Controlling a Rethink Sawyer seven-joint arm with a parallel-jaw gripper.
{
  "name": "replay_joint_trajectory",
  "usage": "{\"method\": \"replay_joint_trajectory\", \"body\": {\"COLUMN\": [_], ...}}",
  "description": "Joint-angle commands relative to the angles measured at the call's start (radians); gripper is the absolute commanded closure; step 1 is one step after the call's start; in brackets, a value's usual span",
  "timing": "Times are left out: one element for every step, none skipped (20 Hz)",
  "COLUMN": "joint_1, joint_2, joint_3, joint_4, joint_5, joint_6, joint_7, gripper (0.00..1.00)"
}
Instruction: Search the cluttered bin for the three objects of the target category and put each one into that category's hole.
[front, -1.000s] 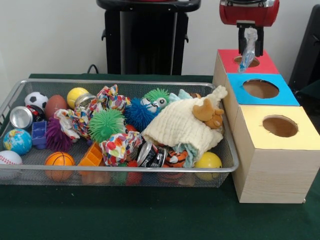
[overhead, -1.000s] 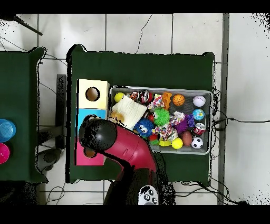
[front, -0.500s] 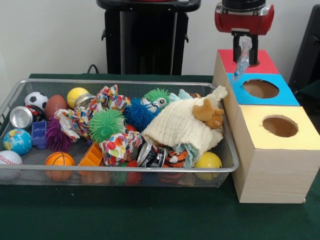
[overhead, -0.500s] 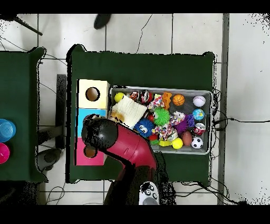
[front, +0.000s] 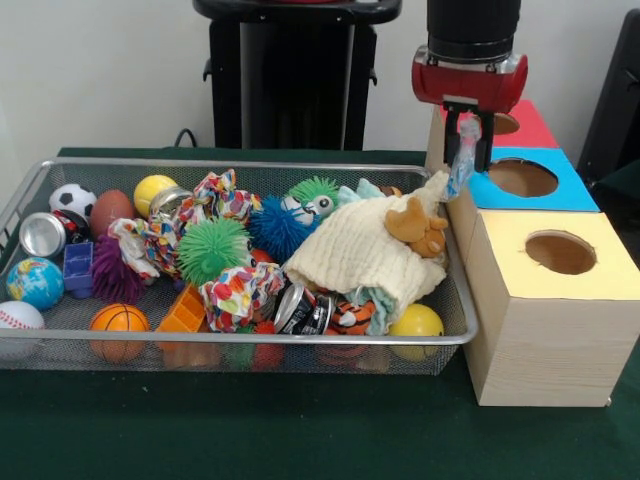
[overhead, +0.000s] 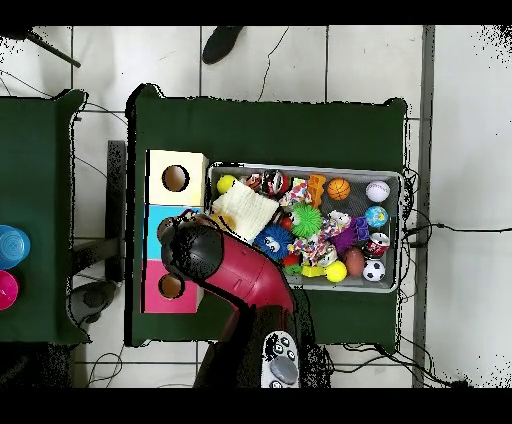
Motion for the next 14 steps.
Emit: {"method": "replay_joint_trajectory", "body": {"joint_1": [0.007,0.016,0.021,0.03,0.039,0.049,0.059,0.064,0.069,0.075,0.08,0.082,0.085,0.087], "joint_2": [0.079,0.081,0.086,0.083,0.083,0.078,0.073,0.072,0.069,0.067,0.069,0.07,0.068,0.063], "joint_3": [0.082,0.073,0.062,0.054,0.043,0.033,0.024,0.018,0.01,0.002,-0.008,-0.014,-0.019,-0.025], "joint_4": [0.015,0.006,-0.009,-0.012,-0.02,-0.022,-0.024,-0.027,-0.031,-0.036,-0.047,-0.053,-0.057,-0.057], "joint_5": [0.061,0.062,0.061,0.061,0.06,0.058,0.057,0.055,0.053,0.051,0.049,0.047,0.046,0.046], "joint_6": [-0.037,-0.024,-0.008,0.001,0.015,0.027,0.038,0.045,0.057,0.069,0.083,0.092,0.102,0.111], "joint_7": [0.274,0.281,0.285,0.29,0.297,0.301,0.305,0.305,0.309,0.311,0.314,0.314,0.313,0.315], "gripper": [1.0,1.0,1.0,1.0,1.0,1.0,1.0,1.0,1.0,1.0,1.0,1.0,1.0,1.0]}}
